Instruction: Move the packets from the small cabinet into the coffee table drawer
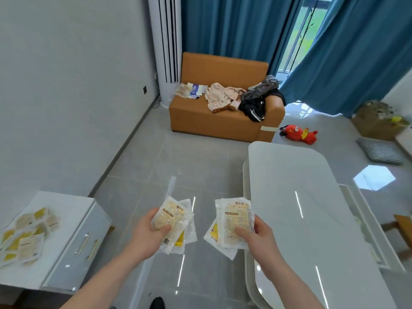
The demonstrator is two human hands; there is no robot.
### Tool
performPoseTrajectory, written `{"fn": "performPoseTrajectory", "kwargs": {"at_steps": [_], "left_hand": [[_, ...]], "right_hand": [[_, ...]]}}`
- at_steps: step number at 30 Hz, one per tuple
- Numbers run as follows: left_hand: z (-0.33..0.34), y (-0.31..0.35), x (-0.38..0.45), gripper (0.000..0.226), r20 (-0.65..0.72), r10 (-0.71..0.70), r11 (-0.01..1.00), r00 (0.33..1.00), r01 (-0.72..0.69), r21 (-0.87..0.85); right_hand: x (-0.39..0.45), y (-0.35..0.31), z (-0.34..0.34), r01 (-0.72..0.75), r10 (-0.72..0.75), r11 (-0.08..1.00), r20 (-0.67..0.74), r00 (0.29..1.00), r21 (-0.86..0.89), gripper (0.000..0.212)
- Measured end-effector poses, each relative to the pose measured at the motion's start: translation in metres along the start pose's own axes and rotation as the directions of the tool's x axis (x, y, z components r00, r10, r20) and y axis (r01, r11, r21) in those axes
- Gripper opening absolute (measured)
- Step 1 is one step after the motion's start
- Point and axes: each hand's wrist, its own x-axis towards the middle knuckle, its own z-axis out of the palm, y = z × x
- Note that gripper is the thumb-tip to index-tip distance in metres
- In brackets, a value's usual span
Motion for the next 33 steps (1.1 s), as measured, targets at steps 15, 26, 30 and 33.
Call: {"fn": "performPoseTrajectory", "kwargs": {"at_steps": [15,26,30,33], "left_hand": [[0.264,0.079,-0.109,0.026,0.224,0.093,0.995,0.97,-0.095,-0.005],[0.409,0.147,-0.072,0.028,0.255,0.096,0.989,0.962,-0.122,0.088],[0.474,0.178,-0.057,0.023,0.303,0.091,0.985,0.949,-0.13,0.113],[0.53,0.204,-0.046,0.014,0.347,0.132,0.969,0.928,-0.194,0.151]], "right_hand": [[-0.096,0.095,-0.291,-0.014,0.032,0.997,-0.253,0.967,0.073,0.029],[-0.058,0.112,-0.442,-0.026,0.063,0.993,-0.338,0.939,0.115,0.029],[-0.036,0.111,-0.504,-0.058,0.092,0.993,-0.369,0.925,0.104,0.03],[-0.023,0.118,-0.551,-0.051,0.101,0.99,-0.408,0.907,0.131,0.031]]}}
